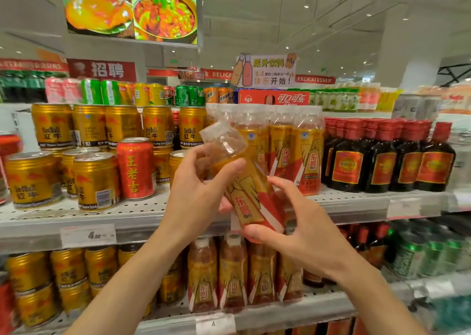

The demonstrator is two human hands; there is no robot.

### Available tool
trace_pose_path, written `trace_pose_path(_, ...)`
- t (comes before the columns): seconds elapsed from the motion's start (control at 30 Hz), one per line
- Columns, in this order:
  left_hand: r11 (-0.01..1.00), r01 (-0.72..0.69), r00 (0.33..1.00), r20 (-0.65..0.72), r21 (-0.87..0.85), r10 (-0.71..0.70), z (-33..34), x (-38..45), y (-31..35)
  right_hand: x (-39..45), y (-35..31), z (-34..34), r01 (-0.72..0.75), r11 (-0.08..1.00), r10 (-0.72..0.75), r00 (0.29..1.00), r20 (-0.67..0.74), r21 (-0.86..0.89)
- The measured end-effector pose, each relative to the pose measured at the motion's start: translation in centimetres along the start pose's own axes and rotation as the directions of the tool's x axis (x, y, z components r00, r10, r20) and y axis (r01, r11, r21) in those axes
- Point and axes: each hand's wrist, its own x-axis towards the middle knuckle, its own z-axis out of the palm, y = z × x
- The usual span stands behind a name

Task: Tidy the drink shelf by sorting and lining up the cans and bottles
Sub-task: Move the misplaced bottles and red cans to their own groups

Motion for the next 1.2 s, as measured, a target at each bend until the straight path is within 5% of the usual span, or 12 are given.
trace_pose_path(0.27,0.973,-0.046,0.998,0.061,0.224,0.033,5.2,3.5,0.9,2.4,4.2,-2.0,-0.057,0.998,0.052,0.980,-0.193,-0.020)
trace_pose_path(0.53,0.821,-0.085,0.988,-0.060,0.565,0.144,4.6,3.0,-4.7,3.1,5.1,0.4,-0.219,0.976,0.201,0.900,-0.387,-0.003)
trace_pose_path(0.93,0.809,-0.123,0.990,0.014,0.574,0.140,5.2,2.7,-7.0,3.4,5.2,1.5,-0.229,0.962,0.119,0.838,-0.533,-0.147)
trace_pose_path(1.2,0.839,-0.127,0.992,0.070,0.530,0.106,4.4,1.7,-6.2,1.9,5.6,-0.3,-0.217,0.976,0.202,0.882,-0.425,0.014)
